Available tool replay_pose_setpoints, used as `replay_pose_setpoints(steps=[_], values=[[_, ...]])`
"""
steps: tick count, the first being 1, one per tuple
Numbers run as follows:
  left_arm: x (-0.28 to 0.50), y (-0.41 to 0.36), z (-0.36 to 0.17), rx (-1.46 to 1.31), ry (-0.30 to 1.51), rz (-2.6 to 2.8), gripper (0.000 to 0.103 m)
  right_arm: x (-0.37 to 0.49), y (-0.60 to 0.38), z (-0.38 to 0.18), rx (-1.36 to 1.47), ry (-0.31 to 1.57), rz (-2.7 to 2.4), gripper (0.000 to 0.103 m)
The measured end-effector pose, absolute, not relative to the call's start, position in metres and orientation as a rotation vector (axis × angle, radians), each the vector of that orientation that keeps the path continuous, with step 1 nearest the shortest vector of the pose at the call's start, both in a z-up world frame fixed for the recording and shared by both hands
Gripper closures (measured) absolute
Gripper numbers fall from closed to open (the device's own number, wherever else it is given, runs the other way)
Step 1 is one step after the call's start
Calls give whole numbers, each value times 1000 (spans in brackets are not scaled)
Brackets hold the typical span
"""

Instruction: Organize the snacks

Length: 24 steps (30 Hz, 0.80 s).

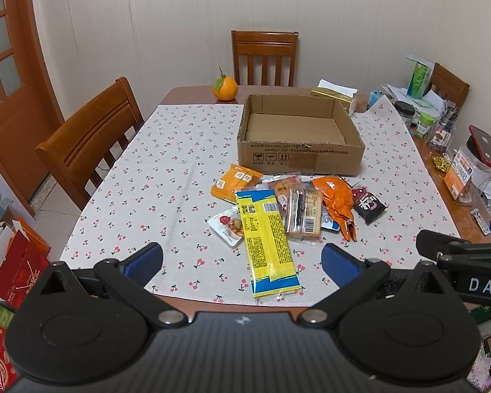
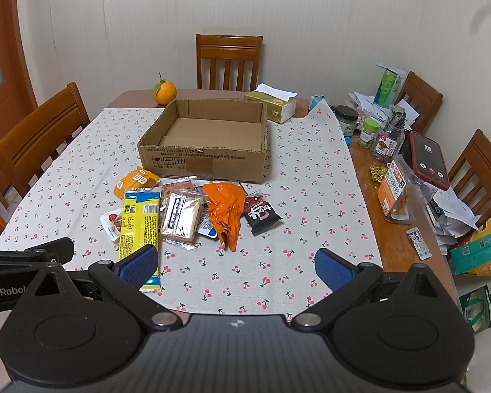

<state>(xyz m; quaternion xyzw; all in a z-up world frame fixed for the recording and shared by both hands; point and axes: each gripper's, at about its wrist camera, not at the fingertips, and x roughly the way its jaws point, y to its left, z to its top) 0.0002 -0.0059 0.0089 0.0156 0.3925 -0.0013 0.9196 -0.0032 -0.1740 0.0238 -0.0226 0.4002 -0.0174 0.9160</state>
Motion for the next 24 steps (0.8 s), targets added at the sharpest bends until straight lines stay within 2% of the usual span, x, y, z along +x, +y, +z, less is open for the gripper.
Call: replay_pose_setpoints(steps=[24], values=[[8,-11,0,11,794,-10,1,2,-179,19,-63,822,-40,0]])
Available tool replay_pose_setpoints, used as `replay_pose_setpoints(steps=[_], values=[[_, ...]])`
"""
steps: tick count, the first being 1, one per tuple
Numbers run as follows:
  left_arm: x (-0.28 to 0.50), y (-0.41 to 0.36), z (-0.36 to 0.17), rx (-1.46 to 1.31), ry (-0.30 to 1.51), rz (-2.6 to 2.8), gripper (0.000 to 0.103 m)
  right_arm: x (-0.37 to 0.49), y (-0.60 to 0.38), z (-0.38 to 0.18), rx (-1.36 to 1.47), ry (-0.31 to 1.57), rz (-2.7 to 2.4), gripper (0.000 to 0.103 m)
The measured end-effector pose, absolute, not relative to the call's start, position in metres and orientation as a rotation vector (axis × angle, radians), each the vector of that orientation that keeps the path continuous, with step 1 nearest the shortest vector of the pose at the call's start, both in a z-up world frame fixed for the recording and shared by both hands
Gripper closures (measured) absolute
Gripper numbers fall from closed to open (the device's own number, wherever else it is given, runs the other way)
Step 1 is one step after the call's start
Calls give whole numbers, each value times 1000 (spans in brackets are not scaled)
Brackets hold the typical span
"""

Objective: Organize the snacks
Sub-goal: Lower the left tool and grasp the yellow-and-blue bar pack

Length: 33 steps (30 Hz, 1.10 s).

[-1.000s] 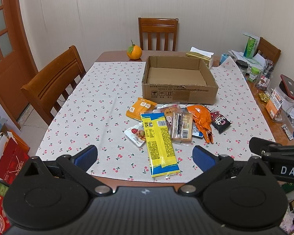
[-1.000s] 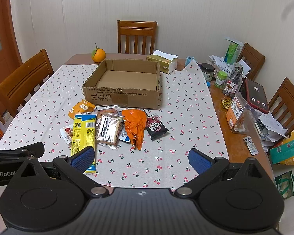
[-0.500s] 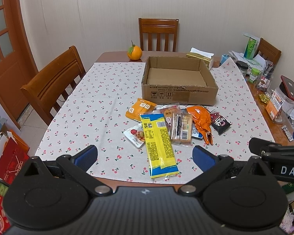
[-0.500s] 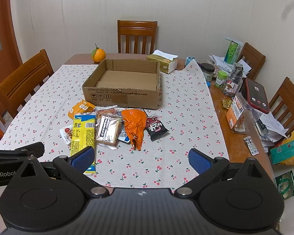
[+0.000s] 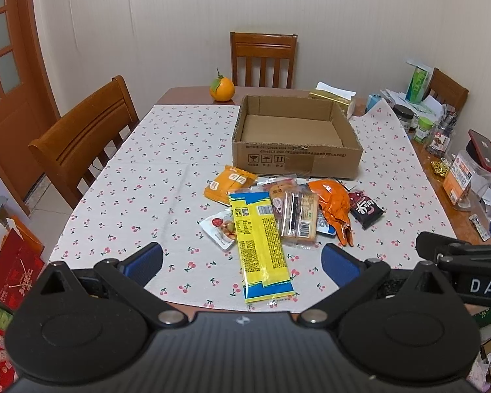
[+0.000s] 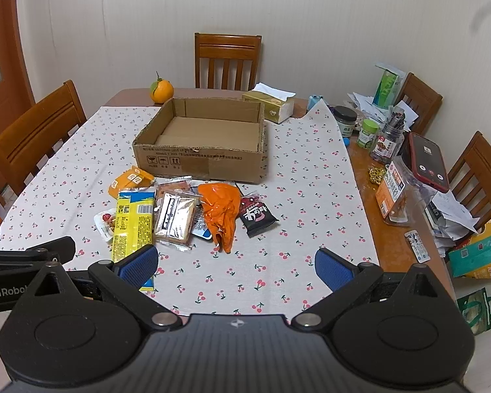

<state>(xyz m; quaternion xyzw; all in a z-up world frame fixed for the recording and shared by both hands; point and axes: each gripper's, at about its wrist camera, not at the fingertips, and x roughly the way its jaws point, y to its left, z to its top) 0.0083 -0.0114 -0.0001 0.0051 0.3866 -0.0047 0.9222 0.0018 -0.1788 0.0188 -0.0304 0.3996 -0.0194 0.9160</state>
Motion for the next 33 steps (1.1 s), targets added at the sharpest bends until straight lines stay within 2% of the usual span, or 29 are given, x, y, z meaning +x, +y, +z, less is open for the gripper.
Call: replay_pose_setpoints(steps=[23,33], values=[[29,-21,-70,32,695,-67,1,9,-174,-37,-250,752,44,0],[70,-33,-118,69,720,-42,1,23,-189,-69,-166,815,37,0]])
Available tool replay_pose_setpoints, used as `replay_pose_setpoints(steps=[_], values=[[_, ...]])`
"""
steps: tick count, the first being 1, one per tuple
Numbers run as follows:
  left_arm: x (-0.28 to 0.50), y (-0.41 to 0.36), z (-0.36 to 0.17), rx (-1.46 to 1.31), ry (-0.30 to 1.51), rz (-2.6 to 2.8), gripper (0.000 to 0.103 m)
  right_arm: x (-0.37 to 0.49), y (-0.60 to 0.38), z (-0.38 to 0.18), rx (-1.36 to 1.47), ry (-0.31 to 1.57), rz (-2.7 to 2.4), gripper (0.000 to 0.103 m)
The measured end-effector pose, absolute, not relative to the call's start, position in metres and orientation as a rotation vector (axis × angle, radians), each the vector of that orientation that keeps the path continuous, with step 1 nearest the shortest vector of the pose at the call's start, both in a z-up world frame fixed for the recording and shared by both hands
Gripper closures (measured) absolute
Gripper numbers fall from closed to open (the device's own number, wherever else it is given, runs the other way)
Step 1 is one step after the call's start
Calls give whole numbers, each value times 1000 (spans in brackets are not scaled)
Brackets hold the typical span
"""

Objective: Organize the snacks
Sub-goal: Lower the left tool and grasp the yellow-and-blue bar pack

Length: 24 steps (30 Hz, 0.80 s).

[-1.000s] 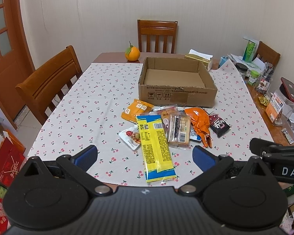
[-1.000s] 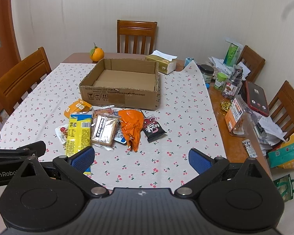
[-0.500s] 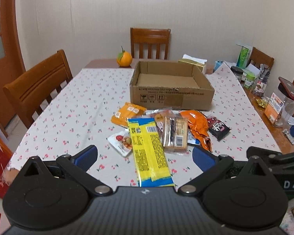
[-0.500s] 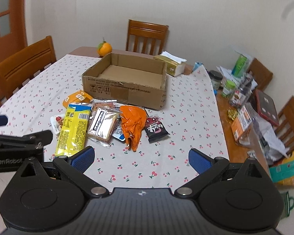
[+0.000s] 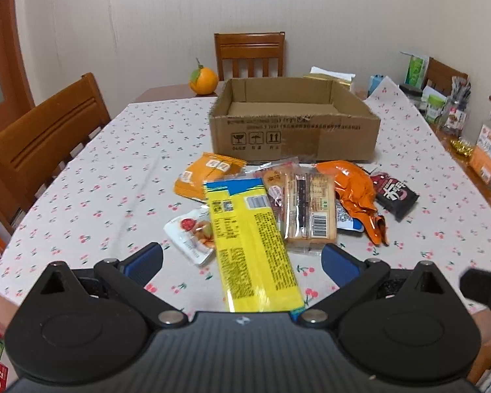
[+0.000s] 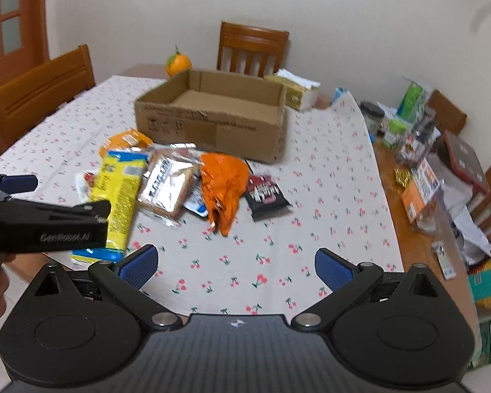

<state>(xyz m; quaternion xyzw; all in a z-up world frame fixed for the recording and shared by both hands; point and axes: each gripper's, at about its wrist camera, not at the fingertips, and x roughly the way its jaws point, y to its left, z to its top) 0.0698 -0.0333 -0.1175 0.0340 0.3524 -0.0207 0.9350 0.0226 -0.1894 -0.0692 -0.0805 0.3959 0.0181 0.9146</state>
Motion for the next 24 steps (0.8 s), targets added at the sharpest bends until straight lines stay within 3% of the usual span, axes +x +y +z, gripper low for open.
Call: replay_pose_setpoints(steps=[12,21,23,24], values=[[114,-52,-162,122,776,18,4,41,-196,-96,-144,889,-2,0],[118,-54,-164,119,796,-5,18,49,-198,-98,-122,906,-21,0],[119,-54,-164,118,797,-13,23,50,-199,-97,-117,905,-24,0],[119,-53,-164,118,803,-17,30,50,-198,-97,-115,905,-23,0]])
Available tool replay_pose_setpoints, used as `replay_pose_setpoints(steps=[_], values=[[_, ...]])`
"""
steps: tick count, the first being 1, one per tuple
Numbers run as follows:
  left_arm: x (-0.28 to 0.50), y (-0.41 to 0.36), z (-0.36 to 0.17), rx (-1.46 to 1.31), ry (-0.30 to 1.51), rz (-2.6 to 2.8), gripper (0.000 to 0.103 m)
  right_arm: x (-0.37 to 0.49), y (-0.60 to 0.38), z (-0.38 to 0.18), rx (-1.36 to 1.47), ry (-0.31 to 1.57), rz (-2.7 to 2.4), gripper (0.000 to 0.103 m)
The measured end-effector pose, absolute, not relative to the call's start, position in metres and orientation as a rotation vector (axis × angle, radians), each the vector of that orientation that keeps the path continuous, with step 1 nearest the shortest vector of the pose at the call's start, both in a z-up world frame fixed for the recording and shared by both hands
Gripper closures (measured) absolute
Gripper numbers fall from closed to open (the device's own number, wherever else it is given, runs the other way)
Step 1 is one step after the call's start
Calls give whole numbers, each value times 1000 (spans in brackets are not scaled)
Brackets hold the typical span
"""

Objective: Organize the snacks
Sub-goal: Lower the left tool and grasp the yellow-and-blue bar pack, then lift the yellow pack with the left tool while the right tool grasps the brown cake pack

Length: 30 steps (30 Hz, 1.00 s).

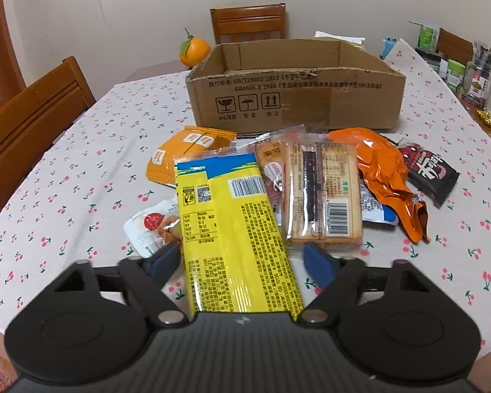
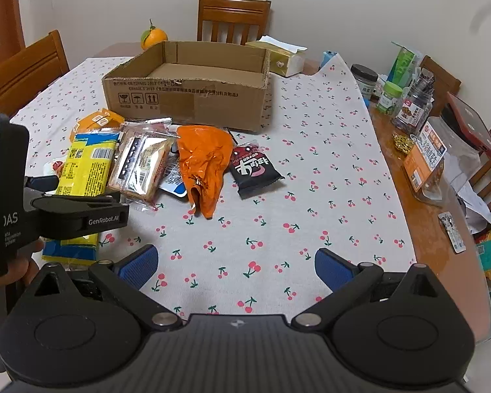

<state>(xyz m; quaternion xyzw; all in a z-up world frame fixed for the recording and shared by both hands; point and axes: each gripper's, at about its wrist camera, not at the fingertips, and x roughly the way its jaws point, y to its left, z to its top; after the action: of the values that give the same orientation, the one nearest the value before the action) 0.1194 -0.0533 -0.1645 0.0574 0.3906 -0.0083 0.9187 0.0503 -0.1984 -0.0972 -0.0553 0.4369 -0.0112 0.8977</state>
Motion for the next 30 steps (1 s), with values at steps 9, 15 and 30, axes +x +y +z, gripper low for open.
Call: replay_pose_setpoints(steps=[9,15,30], values=[[114,-36,-159,124,817,-32,38,54,-194,-98,-109,906,-13,0],[122,-35,-162,112,821,-28,37,57,-190,-98,-113,907,-6,0],[119,-26,-147,131,829,-111,48,62,-188,-95,-121,900,1,0]])
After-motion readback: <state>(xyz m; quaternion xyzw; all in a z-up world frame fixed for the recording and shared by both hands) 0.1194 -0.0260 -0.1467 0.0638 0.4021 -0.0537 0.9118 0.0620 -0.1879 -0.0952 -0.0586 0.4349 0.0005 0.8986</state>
